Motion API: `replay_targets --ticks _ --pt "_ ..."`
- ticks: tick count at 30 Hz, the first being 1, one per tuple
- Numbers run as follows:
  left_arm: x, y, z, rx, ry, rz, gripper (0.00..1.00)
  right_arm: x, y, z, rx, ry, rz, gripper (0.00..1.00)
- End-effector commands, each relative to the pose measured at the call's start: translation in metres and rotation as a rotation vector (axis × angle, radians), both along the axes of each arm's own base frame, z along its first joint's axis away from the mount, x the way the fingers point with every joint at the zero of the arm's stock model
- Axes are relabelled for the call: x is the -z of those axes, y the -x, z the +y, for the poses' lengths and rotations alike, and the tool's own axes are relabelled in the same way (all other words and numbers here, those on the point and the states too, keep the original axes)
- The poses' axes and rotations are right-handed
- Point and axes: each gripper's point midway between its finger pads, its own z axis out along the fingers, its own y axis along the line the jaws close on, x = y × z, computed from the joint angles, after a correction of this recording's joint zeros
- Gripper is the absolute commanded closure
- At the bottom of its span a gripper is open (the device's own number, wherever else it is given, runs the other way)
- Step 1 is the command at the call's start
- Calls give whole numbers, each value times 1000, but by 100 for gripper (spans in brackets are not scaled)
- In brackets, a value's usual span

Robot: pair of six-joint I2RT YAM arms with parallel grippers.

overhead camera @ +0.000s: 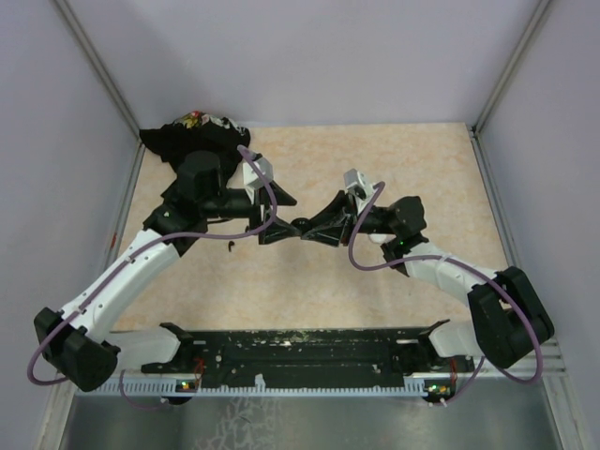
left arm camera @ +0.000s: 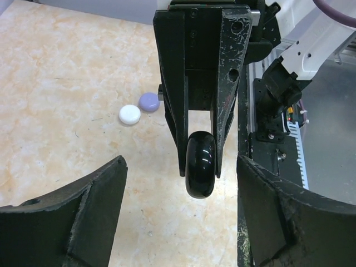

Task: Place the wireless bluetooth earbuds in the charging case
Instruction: Open the charging case.

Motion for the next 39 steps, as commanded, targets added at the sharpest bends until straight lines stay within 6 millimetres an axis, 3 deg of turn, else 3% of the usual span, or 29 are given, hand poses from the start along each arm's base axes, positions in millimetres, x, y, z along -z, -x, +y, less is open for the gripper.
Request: replay_targets --ticks 1,22,39 --pt "5 -1 0 0 -9 -7 15 -25 3 0 -3 -56 -87 100" --pt "9 -49 13 -300 -22 56 18 -21 3 2 8 -50 -83 100" --pt "4 -63 29 -368 27 101 18 -18 0 4 20 -41 -83 100"
